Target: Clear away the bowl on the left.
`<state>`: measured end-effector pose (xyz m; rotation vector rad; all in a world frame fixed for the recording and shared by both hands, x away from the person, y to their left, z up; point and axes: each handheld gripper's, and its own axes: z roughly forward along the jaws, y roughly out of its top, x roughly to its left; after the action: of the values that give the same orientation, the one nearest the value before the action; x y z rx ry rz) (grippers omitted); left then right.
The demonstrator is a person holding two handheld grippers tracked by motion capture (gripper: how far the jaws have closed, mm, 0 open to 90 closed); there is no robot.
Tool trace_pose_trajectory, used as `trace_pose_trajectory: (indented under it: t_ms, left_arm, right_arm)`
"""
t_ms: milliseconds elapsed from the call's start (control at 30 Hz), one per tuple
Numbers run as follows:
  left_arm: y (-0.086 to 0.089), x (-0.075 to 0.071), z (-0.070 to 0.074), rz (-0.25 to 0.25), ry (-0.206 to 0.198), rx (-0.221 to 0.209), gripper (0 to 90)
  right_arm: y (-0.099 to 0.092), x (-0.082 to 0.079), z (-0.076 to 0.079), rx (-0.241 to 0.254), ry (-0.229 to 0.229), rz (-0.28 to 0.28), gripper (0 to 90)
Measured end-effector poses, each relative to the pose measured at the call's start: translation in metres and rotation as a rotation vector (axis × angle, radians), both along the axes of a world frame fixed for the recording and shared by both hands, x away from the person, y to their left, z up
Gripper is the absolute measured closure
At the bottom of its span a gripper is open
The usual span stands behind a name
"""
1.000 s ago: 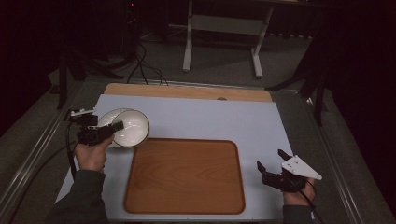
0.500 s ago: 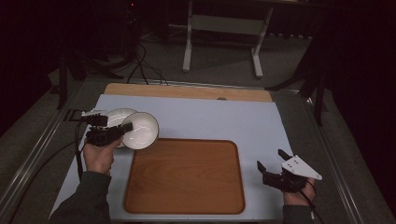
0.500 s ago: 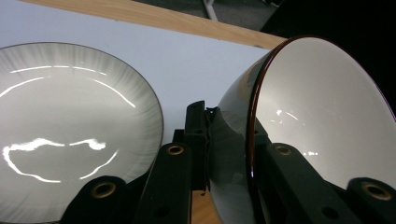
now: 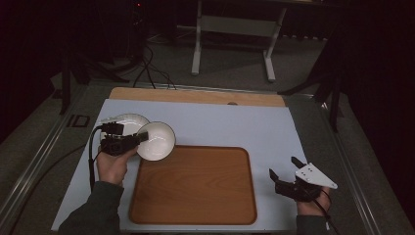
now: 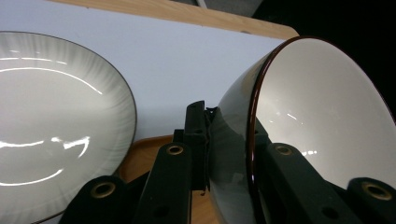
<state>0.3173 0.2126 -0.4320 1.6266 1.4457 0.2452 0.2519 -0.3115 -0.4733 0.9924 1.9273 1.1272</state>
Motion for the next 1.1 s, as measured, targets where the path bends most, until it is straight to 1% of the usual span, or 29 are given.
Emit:
trace_pose_trajectory:
  t_ms: [200, 400, 933, 1100]
  left_arm:
    - [-0.010, 0.000, -0.003, -0.029, 0.006, 0.003, 79.4]
    - [-0.021, -0.001, -0.006, -0.059, 0.017, 0.020, 79.4]
    - [-0.043, -0.003, -0.015, -0.107, 0.034, 0.007, 79.3]
    - [-0.050, -0.003, -0.019, -0.127, 0.042, 0.011, 79.3]
  right_arm:
    - [0.000, 0.000, 0.000, 0.000, 0.000, 0.000, 13.4]
    - [0.000, 0.000, 0.000, 0.000, -0.001, 0.000, 13.4]
    - [0.000, 0.000, 0.000, 0.000, -0.002, 0.002, 13.4]
    - [0.000, 0.000, 0.000, 0.001, -0.002, 0.000, 13.4]
